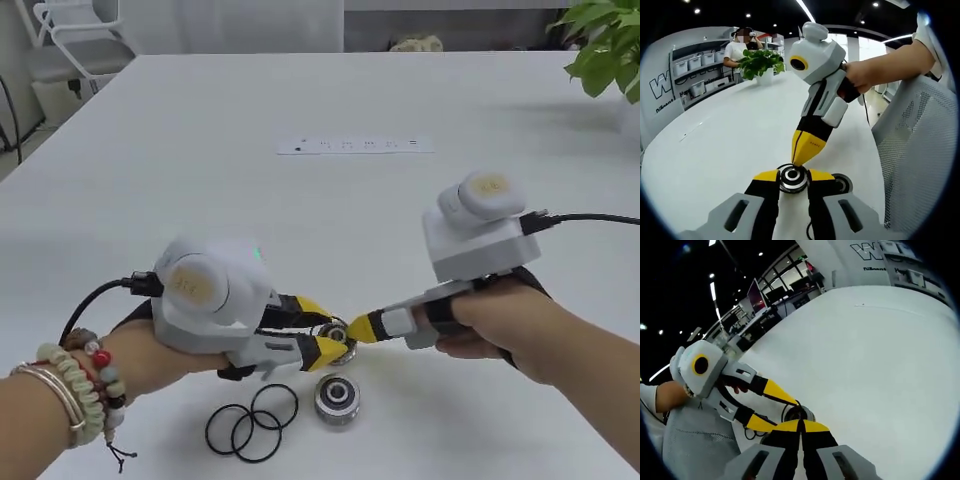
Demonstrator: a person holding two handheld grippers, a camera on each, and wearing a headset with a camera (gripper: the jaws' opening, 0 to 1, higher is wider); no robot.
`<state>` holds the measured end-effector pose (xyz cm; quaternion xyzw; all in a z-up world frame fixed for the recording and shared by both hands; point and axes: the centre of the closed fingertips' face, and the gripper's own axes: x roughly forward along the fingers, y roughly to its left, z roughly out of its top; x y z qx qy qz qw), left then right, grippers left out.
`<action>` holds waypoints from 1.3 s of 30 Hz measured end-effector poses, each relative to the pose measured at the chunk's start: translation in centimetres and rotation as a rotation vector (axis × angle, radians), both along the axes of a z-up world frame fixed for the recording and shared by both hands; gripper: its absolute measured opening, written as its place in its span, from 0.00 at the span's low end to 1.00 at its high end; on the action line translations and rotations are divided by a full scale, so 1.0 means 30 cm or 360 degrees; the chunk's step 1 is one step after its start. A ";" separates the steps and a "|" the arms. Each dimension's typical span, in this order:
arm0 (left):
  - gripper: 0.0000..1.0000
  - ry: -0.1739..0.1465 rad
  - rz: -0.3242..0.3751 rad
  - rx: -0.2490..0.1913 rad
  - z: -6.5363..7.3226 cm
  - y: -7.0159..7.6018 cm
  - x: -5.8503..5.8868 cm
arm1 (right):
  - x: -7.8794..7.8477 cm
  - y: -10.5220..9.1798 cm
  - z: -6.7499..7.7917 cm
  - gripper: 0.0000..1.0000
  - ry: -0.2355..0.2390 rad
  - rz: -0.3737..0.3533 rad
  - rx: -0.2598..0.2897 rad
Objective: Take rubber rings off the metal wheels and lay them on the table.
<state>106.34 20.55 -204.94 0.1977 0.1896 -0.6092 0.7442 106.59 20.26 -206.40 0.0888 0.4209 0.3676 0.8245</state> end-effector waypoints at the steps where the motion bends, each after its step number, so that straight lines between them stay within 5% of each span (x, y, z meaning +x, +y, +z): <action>1: 0.17 0.0031 -0.0012 -0.0007 0.018 0.002 -0.008 | 0.000 -0.004 0.004 0.00 -0.0015 0.0001 -0.0005; 5: 0.23 0.0035 -0.0062 -0.0034 0.083 0.008 -0.027 | 0.002 -0.014 0.011 0.00 -0.0021 -0.0014 0.0009; 8: 0.35 0.0066 -0.0100 0.0018 0.107 0.025 -0.045 | 0.010 -0.027 0.015 0.00 -0.0026 -0.0024 0.0017; 12: 0.45 -0.0037 -0.0188 0.0069 0.156 0.051 -0.069 | 0.015 -0.030 0.027 0.00 -0.0039 -0.0037 0.0028; 17: 0.61 -0.0010 -0.0187 0.0046 0.239 0.094 -0.114 | 0.019 -0.029 0.042 0.00 -0.0042 -0.0053 0.0065; 21: 0.68 -0.0091 -0.0196 0.0016 0.300 0.137 -0.146 | 0.017 -0.026 0.045 0.00 -0.0040 -0.0052 0.0072; 31: 0.77 -0.0187 -0.0019 -0.0013 0.369 0.285 -0.161 | 0.016 -0.012 0.073 0.00 -0.0057 -0.0036 0.0113; 39: 0.82 -0.0202 0.0180 0.0030 0.345 0.427 -0.175 | 0.012 0.012 0.110 0.00 -0.0087 -0.0004 0.0140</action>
